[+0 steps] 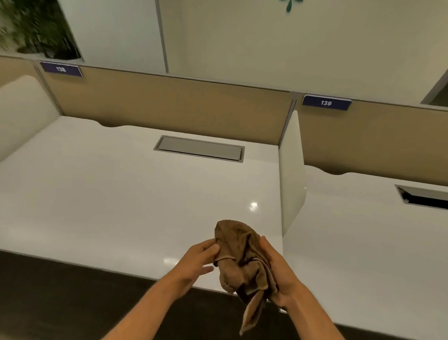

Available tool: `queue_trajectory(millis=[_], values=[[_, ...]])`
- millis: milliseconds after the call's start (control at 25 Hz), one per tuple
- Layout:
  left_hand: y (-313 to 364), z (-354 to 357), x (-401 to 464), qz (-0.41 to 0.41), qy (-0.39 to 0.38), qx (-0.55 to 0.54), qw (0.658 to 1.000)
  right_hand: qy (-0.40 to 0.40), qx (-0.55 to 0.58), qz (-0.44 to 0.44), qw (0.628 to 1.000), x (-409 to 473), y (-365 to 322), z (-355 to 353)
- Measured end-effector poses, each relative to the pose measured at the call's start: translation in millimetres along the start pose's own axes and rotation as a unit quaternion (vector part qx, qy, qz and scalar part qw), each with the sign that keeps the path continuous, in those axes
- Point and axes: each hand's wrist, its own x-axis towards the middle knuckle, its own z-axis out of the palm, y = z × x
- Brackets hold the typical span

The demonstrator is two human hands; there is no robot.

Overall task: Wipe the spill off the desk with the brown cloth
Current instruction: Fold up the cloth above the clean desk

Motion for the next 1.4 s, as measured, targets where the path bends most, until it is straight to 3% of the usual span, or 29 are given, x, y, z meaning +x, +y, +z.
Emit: queue_trajectory(millis=[120,280,440,520,600,760,920,1080,1200,1400], values=[[17,4,-4,0.037,0.036,-0.057,0.997,-0.017,-0.033,-0.009,0.999,3,-8,13],[46,-4,1,0.068,0.101,-0.041,0.992,0.077,-0.180,-0.054,0.979,14,-16,24],[66,-17,10,0.075,0.096,0.002,0.993,0.118,-0.344,-0.179,0.914,29,-23,40],[75,-25,18,0.077,0.076,0.035,0.994,0.099,-0.405,-0.231,0.879,41,-25,59],[87,-39,25,0.087,0.049,0.052,0.994,0.085,-0.398,-0.241,0.881,54,-29,81],[114,-90,40,0.111,-0.018,0.087,0.990,0.154,-0.276,-0.258,0.913,93,-47,120],[121,-131,52,0.109,-0.082,0.117,0.984,0.235,-0.246,-0.261,0.903,126,-51,150],[126,-153,73,0.149,-0.062,0.136,0.977,0.239,-0.233,-0.258,0.907,141,-62,164],[132,-160,86,0.172,-0.020,0.124,0.977,0.193,-0.310,-0.242,0.899,138,-84,164],[140,-170,99,0.148,-0.068,0.150,0.975,0.149,-0.475,-0.236,0.835,128,-121,157]])
